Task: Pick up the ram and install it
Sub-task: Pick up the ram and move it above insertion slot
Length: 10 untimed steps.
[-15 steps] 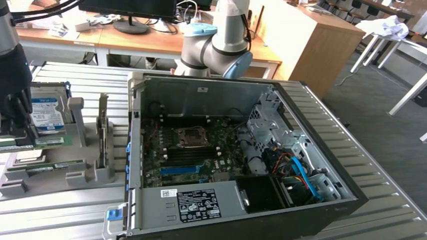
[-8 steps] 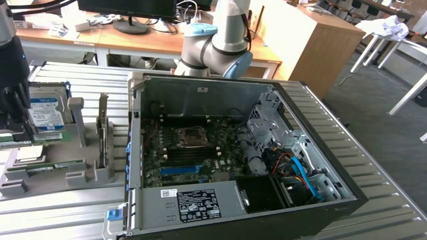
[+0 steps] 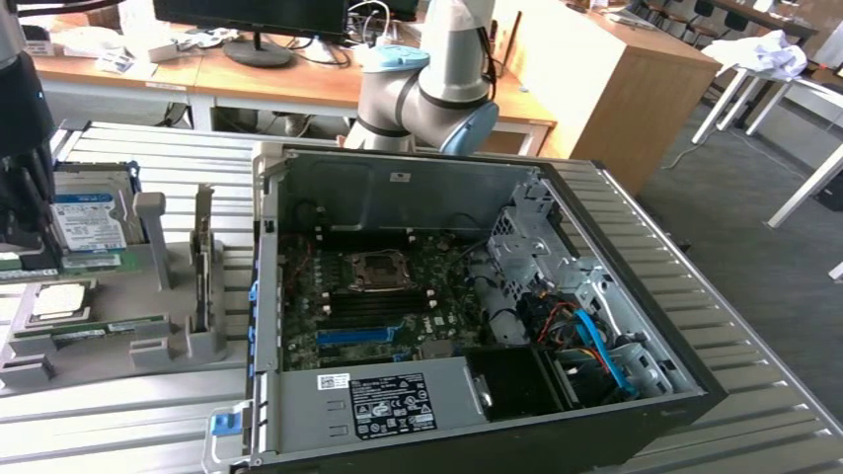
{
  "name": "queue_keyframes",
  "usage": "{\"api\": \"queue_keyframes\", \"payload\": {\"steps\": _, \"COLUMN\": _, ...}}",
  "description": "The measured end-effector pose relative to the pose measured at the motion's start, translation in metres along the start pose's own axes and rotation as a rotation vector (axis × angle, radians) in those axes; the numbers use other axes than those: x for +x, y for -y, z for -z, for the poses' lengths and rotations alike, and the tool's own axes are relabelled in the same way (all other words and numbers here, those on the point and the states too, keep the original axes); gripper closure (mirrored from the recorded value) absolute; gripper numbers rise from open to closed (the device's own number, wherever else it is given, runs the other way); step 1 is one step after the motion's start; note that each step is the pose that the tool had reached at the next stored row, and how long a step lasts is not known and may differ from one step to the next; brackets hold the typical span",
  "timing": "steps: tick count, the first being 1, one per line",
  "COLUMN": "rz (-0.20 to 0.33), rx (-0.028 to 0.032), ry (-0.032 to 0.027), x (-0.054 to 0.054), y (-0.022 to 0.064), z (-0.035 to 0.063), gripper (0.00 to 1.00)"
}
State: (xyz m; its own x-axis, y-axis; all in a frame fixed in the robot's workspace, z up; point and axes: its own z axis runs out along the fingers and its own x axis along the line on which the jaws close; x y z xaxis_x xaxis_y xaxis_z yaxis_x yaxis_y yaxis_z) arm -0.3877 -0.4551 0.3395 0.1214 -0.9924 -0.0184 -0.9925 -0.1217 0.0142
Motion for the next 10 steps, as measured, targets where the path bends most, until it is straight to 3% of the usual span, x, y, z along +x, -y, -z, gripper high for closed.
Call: {"api": "queue_keyframes", "payload": {"steps": 10, "rz": 0.000, "rx": -0.0001, "ry": -0.0001, "x": 0.000, "y": -0.0002, "z": 0.0154, "gripper": 0.88}}
